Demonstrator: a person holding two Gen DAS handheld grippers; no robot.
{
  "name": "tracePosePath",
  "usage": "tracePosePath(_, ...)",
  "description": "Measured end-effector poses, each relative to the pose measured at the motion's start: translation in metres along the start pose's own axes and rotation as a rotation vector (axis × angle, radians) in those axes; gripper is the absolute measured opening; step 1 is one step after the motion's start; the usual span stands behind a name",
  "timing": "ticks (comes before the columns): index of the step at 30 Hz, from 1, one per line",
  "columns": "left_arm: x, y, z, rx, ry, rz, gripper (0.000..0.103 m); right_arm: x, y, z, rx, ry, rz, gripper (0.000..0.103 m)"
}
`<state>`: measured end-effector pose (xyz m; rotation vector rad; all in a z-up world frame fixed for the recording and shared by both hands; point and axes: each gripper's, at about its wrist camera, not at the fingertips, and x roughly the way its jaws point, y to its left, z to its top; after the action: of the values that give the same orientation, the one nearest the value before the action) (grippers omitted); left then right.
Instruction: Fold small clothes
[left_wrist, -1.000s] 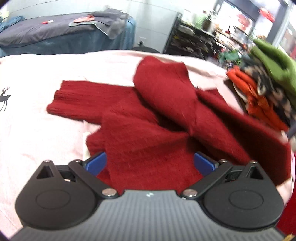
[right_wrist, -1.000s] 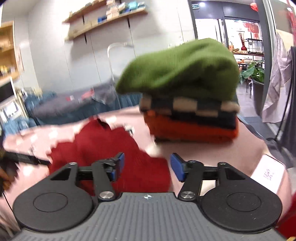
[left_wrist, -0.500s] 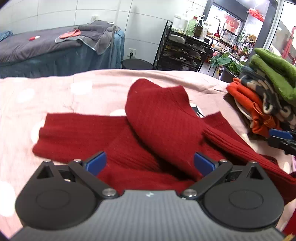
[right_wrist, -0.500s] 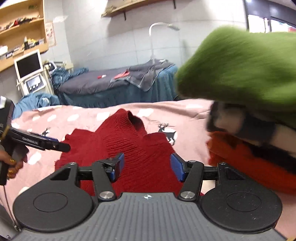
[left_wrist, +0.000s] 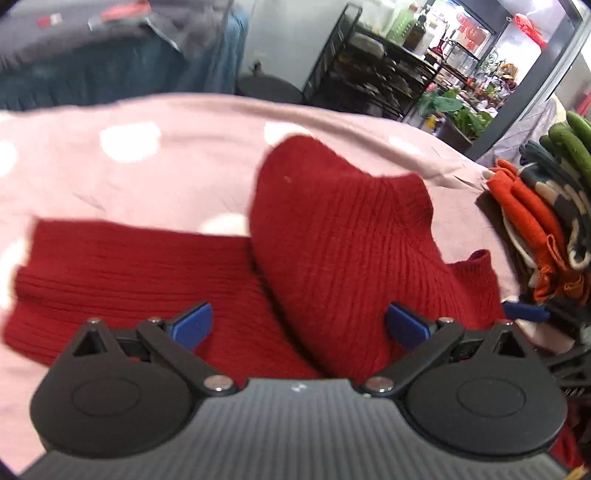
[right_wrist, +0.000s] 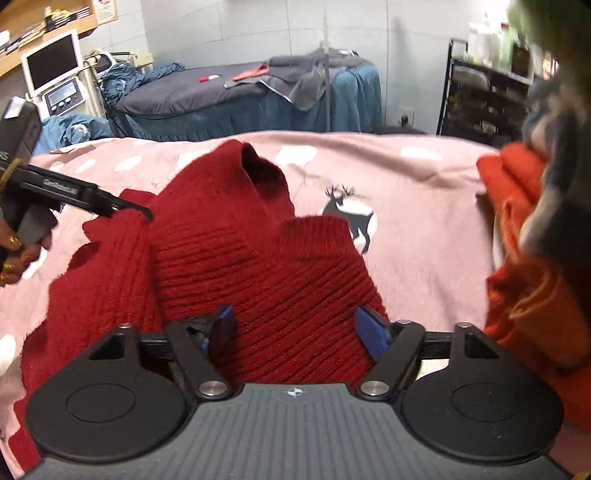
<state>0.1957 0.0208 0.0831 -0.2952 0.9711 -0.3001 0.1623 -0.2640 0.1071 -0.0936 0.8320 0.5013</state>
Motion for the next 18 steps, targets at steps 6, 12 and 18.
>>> tracePosePath(6,0.022,-0.005,-0.003,-0.048,-0.031,-0.112,0.081,0.002,-0.003,-0.009,0.055,0.022,0.069,0.068)
tracePosePath(12,0.010,-0.015,-0.007,0.016,-0.085,-0.114,0.040,-0.013,0.014,-0.015,-0.016,-0.063,0.014,0.022)
tracePosePath(18,-0.030,-0.014,-0.024,0.030,-0.167,-0.090,0.018,-0.055,0.053,-0.022,-0.165,-0.194,0.022,0.020)
